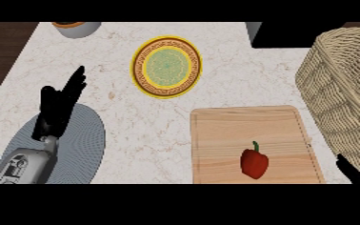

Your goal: Pick the bell pepper from the cutting board and place it in the basket

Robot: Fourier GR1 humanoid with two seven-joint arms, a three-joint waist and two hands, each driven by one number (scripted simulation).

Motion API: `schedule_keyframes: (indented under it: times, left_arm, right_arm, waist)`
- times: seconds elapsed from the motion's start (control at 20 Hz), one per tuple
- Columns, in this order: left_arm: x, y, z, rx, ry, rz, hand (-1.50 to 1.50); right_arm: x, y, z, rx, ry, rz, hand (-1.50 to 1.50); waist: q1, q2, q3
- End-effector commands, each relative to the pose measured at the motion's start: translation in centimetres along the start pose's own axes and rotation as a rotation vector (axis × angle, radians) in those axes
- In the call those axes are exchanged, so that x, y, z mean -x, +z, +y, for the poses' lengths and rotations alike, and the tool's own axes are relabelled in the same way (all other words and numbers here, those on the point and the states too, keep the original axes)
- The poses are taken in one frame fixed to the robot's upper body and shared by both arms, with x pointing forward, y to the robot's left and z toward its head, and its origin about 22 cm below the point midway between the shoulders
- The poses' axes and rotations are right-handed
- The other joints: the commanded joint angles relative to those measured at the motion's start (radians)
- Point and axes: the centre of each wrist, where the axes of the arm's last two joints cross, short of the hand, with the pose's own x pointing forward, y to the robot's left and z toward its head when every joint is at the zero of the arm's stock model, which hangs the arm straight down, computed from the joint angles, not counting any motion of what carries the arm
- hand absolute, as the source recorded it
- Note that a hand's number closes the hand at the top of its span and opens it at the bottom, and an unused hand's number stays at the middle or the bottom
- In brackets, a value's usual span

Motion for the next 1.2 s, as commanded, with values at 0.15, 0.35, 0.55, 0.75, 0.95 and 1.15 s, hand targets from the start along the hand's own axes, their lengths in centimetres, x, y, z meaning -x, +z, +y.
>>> schedule_keyframes:
  times: [0.15,0.35,0.55,0.75,0.95,1.15]
  left_arm:
    - [1.1,0.3,-0.8,0.014,-0.009,0.009,0.00]
    - [-1.1,0.2,-0.7,0.006,-0.007,-0.001,0.00]
    - [-1.1,-0.2,-1.1,0.004,0.009,0.000,0.00]
    - [0.7,-0.5,-1.0,-0.008,-0.010,-0.003,0.00]
    - [-0.1,1.3,-0.8,0.007,-0.001,-0.005,0.00]
    - [-0.7,-1.1,1.2,-0.001,0.011,0.003,0.00]
  right_arm:
    - [0.3,-0.4,1.9,0.064,0.058,0.020,-1.50]
    - [1.8,-1.2,3.9,0.047,0.006,0.001,-1.50]
    - [1.9,-3.5,5.7,0.022,0.009,-0.003,-1.50]
    - [3.2,-4.3,7.6,0.010,0.036,-0.006,-1.50]
    - [4.1,-5.7,6.6,0.028,0.026,0.005,-1.50]
    - [2.6,-6.0,7.8,0.034,0.037,-0.008,-1.50]
  waist:
    - [0.003,0.000,0.000]
    - [0.004,0.000,0.001]
    - [0.008,0.001,0.001]
    - [0.005,0.001,0.001]
    - [0.009,0.001,0.001]
    - [0.005,0.001,0.000]
